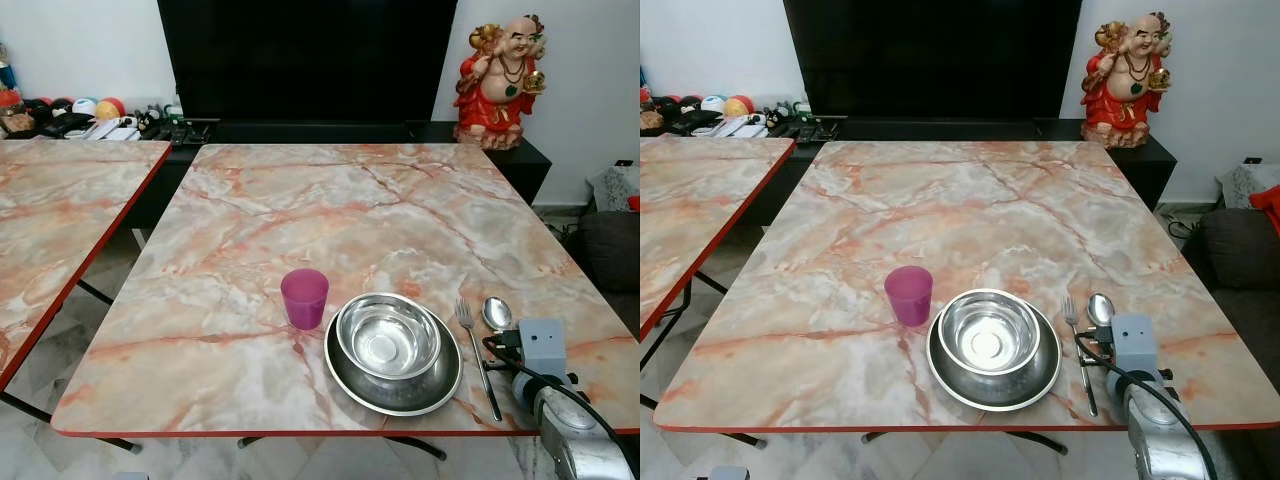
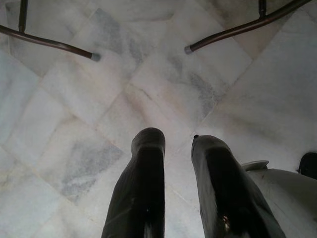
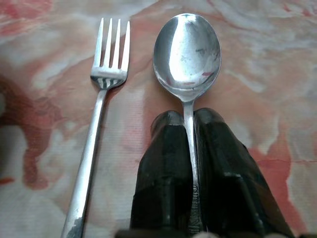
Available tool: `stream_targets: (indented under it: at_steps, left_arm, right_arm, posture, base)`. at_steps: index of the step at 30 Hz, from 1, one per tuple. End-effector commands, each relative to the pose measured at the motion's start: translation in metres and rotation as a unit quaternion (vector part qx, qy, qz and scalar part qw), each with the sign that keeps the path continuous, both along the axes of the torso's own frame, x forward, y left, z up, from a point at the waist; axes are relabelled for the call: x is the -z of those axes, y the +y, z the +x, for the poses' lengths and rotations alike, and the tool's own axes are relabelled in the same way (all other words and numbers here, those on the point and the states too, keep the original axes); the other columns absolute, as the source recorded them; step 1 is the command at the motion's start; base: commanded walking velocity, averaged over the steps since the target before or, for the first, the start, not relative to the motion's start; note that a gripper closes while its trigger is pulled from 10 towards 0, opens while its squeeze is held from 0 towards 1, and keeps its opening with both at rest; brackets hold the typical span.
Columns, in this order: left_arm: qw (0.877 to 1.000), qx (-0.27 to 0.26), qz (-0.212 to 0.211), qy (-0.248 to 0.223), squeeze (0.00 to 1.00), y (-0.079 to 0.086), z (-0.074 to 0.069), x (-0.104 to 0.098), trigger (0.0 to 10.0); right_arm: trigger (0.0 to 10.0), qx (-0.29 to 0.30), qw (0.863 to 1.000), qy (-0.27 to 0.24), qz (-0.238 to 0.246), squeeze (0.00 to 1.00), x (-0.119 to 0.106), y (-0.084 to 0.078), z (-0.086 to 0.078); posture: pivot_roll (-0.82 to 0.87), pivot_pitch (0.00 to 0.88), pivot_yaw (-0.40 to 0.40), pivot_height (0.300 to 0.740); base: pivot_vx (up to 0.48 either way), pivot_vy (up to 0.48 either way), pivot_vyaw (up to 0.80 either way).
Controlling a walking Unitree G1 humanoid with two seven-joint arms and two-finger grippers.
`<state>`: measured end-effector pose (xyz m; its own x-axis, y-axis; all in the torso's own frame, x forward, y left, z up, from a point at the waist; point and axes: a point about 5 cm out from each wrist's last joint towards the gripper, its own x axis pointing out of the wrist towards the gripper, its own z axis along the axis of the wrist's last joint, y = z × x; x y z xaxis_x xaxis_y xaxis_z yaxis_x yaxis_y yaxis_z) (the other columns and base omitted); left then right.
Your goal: Setting the table
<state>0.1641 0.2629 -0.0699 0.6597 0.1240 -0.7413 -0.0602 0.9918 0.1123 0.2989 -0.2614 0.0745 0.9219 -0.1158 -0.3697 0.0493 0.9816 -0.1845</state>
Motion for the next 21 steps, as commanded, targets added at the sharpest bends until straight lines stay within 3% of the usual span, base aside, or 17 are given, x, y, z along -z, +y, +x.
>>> stream_targets:
  at_steps: [1, 21]
  left_arm:
    - [1.000, -0.006, 0.002, 0.009, 0.00, 0.0037, -0.0034, 0.0007, 10.0]
    - [1.000, -0.006, 0.004, 0.009, 0.00, 0.0041, -0.0036, 0.0007, 10.0]
  right_arm:
    - [10.0, 0.011, 1.000, 0.001, 0.010, 0.00, -0.0003, -0.0017, 0.0014]
    - [10.0, -0.012, 1.000, 0.001, 0.027, 0.00, 0.0024, 0.0068, 0.0054]
  posture:
    - [0.00, 0.027, 0.024, 0.740]
    - [0.01, 0.026, 0.022, 0.740]
  base:
    - [0.000, 0.000, 0.00]
    - [0.000, 0.000, 0.00]
